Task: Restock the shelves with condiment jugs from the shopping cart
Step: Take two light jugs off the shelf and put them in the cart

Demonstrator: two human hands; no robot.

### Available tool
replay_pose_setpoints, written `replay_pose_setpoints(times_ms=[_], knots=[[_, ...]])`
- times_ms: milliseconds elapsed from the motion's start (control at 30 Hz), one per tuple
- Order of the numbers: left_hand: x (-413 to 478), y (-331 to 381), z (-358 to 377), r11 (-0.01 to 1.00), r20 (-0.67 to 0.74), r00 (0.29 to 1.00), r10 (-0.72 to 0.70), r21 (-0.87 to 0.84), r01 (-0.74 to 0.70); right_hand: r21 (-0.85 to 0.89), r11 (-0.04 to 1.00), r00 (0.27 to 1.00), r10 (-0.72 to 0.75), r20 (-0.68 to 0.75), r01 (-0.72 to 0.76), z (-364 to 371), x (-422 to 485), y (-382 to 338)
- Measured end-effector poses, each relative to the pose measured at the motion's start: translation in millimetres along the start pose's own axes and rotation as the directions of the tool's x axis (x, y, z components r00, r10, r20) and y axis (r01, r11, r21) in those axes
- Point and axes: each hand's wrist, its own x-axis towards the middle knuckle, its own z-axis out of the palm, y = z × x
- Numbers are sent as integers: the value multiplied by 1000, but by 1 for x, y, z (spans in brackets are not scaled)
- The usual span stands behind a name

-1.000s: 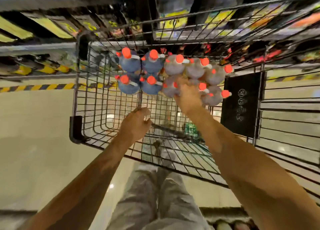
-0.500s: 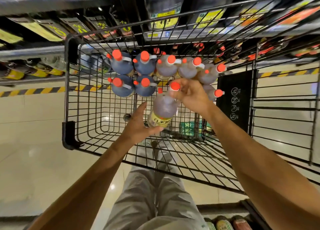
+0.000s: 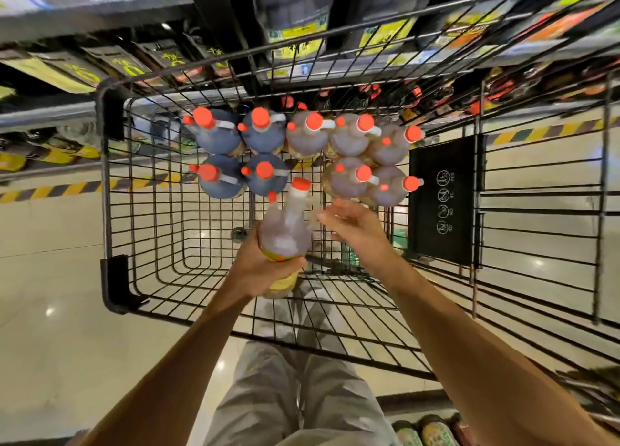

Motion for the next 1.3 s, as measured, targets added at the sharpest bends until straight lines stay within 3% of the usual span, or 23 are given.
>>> replay_pose_setpoints(times_ms=[100,333,567,900,1100,1300], knots=[[1,-7,-5,1000,-17,1000,-18,1,18,61,997,993,45,-106,-39,-9,15,17],[12,-15,-12,999,-17,999,-44,-18,43,182,978,920,-25,-391,104,16,75,47],[18,-25,-13,996,-13,999,-46,-72,45,13,987,897,-143,-419,163,22,72,51],[18,-26,-16,991,7,999,-33,-128,33,-26,987,849,-151,-506,160,23,111,47],[4,-15,-23,983,-16,999,-52,-175,48,-74,982,912,-190,-363,175,20,75,39],[-38,19,-41,971,-66,995,-68,-236,51,83,977,973,-184,-141,197,14,5,3]])
